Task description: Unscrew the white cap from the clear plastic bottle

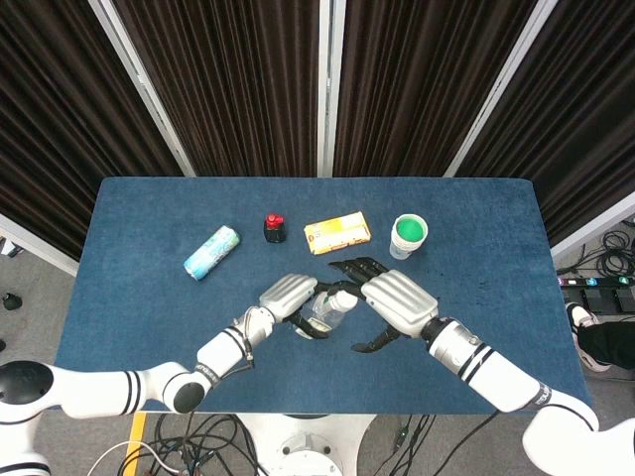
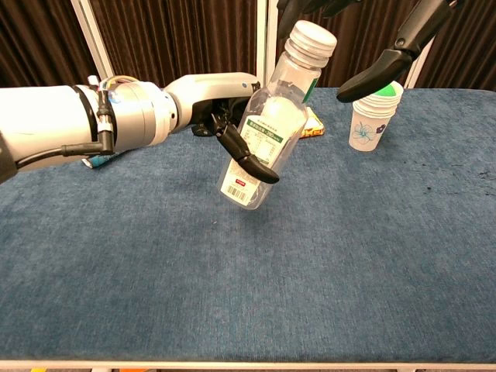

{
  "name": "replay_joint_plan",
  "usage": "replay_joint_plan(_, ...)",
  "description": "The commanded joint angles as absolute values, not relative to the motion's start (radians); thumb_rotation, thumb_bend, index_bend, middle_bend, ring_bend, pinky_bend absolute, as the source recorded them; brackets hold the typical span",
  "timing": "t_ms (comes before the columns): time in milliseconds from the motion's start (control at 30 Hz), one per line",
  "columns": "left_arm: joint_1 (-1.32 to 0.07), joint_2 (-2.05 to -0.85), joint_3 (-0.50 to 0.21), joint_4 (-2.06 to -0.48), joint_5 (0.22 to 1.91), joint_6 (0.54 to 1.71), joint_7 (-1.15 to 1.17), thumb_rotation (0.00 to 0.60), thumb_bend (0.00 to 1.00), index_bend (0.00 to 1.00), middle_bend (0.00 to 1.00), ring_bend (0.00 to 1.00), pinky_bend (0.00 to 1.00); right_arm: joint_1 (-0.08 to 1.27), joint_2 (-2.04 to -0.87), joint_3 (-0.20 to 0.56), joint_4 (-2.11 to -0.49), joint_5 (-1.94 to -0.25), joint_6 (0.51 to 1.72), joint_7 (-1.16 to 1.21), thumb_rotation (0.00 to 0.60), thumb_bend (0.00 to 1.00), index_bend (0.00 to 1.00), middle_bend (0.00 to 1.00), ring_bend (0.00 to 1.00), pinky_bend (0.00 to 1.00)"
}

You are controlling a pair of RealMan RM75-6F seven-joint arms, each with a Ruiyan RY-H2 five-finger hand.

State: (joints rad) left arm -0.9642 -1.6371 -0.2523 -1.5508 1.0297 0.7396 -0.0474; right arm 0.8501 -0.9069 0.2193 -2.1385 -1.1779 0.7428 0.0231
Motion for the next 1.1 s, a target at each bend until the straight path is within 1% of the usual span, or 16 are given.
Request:
replay_joint_plan(33,-0.965,-1.637,-0.253,-1.548,1.029,0.737,-0.05,0.6,0.09,0.54,0.58,0.48,0.49,0.852,-0.907,0.219,-2.14,-1.18,0.739,0.023,0.546,0.02,0.26,0.02,0.0,0.0)
replay_joint_plan(300,-0.966,-1.638,-0.251,-1.543,1.035,0.734,-0.055,0.6,0.09,0.54,0.58,0.48,0.49,0.856,-0.91,0.219,-2.141,-1.182,0.737,0.019,0.543,0.02,0.26,0.02,0.0,0.0)
replay_joint_plan(433,-0.966,-1.637,-0.25,-1.544,1.038,0.734,-0.055,0.6,0.09,0.54,0.58,0.48,0.49,0.852,-0.919,0.227,-2.134,-1.183,0.76,0.02,0.542,0.04,0.25,0.02,0.0,0.0)
replay_joint_plan(600,-0.962,-1.633,-0.247,-1.553,1.047,0.741,-0.054,0.6,0.09,0.54,0.58,0.48,0.49,0.845,-0.932,0.237,-2.119,-1.175,0.796,0.016,0.556,0.1,0.24,0.03,0.0,0.0)
replay_joint_plan(733,-0.96,-1.633,-0.245,-1.558,1.049,0.746,-0.052,0.6,0.09,0.54,0.58,0.48,0.49,0.845,-0.94,0.236,-2.106,-1.157,0.806,0.0,0.578,0.18,0.25,0.04,0.0,0.0)
replay_joint_plan(800,-0.959,-1.633,-0.245,-1.559,1.049,0.748,-0.051,0.6,0.09,0.54,0.58,0.48,0.49,0.845,-0.942,0.233,-2.104,-1.151,0.807,-0.009,0.597,0.21,0.26,0.04,0.0,0.0)
replay_joint_plan(1000,-0.958,-1.634,-0.244,-1.561,1.047,0.751,-0.048,0.6,0.09,0.54,0.58,0.48,0.48,0.845,-0.953,0.233,-2.103,-1.142,0.824,-0.034,0.6,0.24,0.33,0.06,0.0,0.0)
replay_joint_plan(1100,-0.959,-1.633,-0.245,-1.562,1.046,0.751,-0.047,0.6,0.09,0.54,0.58,0.48,0.47,0.847,-0.958,0.232,-2.104,-1.138,0.825,-0.041,0.6,0.24,0.34,0.06,0.0,0.0)
